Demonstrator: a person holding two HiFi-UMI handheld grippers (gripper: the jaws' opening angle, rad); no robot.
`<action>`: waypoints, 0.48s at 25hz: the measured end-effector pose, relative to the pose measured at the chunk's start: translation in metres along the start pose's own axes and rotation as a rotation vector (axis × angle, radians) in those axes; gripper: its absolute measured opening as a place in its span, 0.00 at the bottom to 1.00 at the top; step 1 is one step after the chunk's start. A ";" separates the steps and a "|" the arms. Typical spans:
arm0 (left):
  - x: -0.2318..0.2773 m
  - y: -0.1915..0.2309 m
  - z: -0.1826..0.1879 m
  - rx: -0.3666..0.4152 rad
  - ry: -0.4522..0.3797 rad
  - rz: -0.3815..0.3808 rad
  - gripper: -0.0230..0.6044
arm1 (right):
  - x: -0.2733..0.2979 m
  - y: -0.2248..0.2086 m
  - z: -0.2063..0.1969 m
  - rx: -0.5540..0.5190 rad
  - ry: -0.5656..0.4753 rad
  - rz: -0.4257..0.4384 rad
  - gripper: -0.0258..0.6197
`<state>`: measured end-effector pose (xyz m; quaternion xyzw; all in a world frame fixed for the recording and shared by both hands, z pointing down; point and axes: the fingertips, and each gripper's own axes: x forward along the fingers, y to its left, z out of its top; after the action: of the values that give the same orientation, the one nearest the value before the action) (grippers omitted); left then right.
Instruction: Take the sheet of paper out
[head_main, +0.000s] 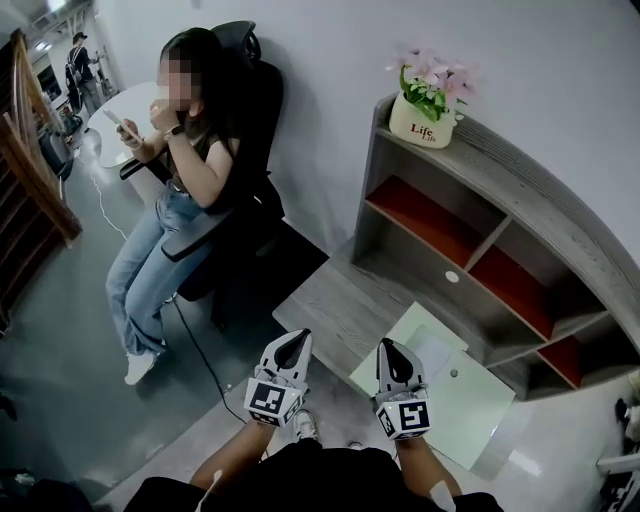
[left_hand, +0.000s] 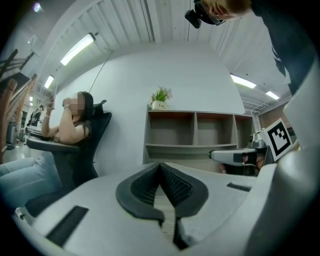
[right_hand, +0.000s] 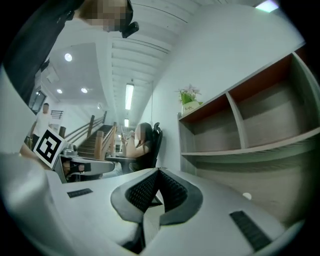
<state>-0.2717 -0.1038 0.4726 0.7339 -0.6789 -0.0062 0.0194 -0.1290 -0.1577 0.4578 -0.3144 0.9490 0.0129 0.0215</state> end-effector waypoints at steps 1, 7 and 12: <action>0.004 0.001 -0.001 -0.002 0.002 -0.022 0.05 | 0.000 -0.002 0.000 -0.003 0.003 -0.022 0.07; 0.025 -0.002 -0.004 -0.027 0.020 -0.141 0.05 | -0.007 -0.013 -0.008 -0.041 0.037 -0.138 0.08; 0.049 -0.023 -0.009 -0.061 0.041 -0.231 0.05 | -0.021 -0.036 -0.013 -0.030 0.058 -0.221 0.08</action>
<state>-0.2448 -0.1510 0.4818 0.8064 -0.5886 -0.0139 0.0547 -0.0914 -0.1746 0.4715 -0.4174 0.9085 0.0156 -0.0095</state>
